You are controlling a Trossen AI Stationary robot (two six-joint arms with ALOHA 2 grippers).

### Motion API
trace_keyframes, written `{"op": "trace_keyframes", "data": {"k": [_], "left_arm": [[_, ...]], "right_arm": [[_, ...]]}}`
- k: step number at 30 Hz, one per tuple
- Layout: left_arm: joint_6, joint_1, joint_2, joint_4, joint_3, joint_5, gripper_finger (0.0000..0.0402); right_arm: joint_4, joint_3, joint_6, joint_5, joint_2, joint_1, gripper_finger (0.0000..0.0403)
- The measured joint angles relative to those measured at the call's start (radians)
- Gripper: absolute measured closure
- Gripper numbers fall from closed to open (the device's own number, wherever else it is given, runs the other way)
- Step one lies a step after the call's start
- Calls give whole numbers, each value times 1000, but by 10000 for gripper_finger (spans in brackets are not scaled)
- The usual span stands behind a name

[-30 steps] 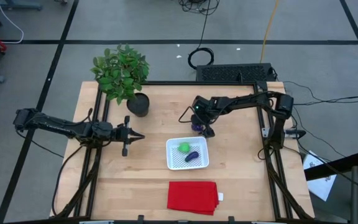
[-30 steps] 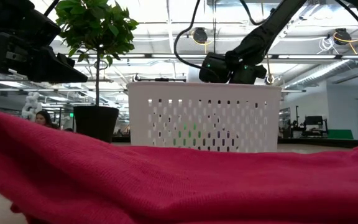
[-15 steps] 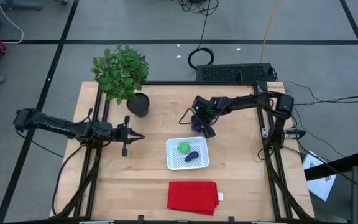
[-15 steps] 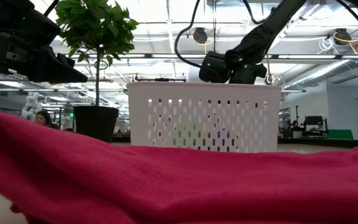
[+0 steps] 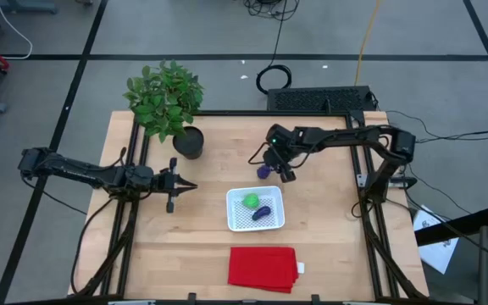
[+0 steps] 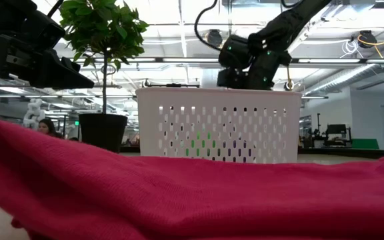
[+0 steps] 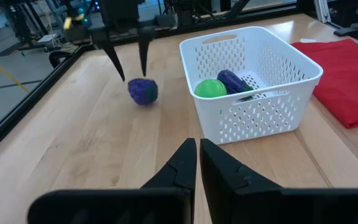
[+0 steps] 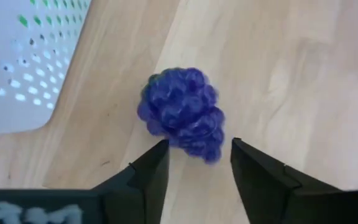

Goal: Pick and placing Produce into tupperware
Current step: Put the violet grape into the white bin

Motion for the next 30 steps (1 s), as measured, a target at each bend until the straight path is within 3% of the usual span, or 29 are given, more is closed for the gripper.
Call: {"op": "trace_keyframes", "data": {"k": [8, 13, 17, 25, 30], "left_arm": [[-14, 0, 0, 0, 0, 0, 376], [-35, 0, 0, 0, 0, 3, 376], [-55, 0, 0, 0, 0, 4, 376], [-60, 0, 0, 0, 0, 3, 376], [-72, 0, 0, -24, 0, 3, 376]], "right_arm": [[-32, 2, -14, -3, -51, -2, 300], [-33, 2, -61, -11, -52, 0, 291], [-26, 2, -84, -14, -52, 1, 241], [-12, 2, -186, -41, -43, 8, 89], [62, 2, -105, 39, -36, 7, 45]]}}
